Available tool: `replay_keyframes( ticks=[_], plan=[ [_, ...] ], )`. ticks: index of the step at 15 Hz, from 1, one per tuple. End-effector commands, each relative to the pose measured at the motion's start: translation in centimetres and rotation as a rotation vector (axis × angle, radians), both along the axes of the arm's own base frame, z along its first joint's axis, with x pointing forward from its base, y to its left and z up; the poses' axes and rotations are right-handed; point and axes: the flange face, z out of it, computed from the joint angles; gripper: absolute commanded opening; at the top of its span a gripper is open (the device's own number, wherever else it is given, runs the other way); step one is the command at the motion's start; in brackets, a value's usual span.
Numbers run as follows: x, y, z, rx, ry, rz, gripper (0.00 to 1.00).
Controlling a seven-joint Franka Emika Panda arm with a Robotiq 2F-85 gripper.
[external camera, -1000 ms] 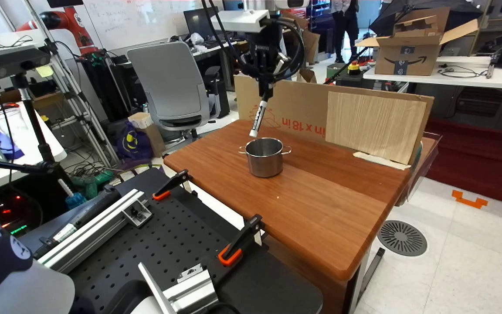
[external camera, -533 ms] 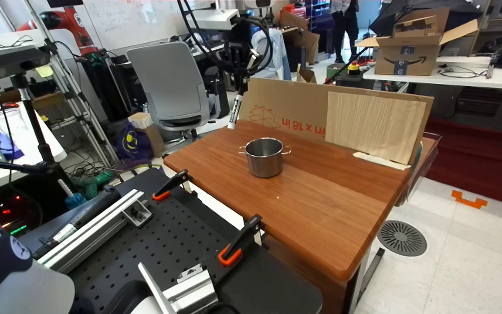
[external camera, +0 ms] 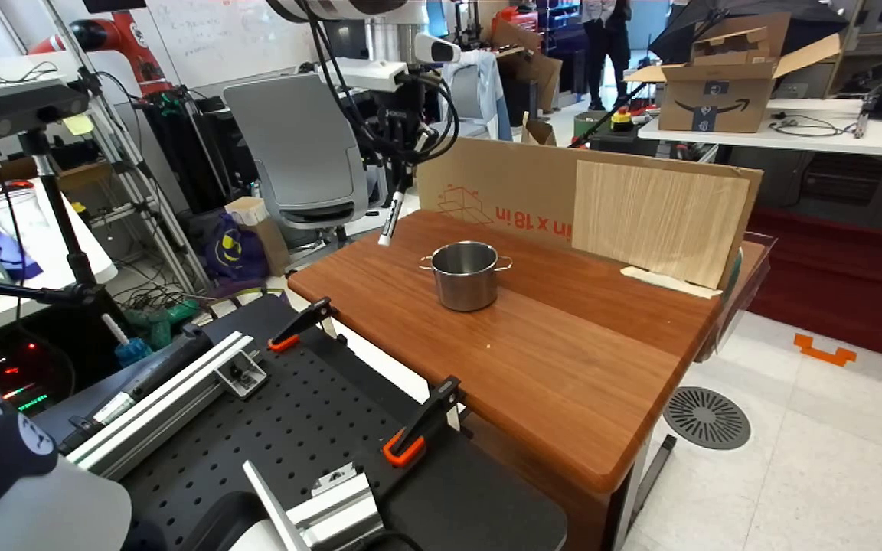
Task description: Move marker from silver bowl to the table
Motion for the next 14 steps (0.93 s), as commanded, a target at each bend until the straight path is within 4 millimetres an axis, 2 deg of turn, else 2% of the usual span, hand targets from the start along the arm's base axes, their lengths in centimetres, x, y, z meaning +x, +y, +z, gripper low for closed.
replay_keyframes(
  ticks=[1,8,14],
  plan=[
    [1.8,0.5,-2.2,-0.043,0.069,0.012,0.05],
    [3.5,0.7,-7.1,-0.097,0.153,0.025,0.05],
    [4.1,1.3,-10.3,-0.143,0.162,0.049,0.05]
  ],
)
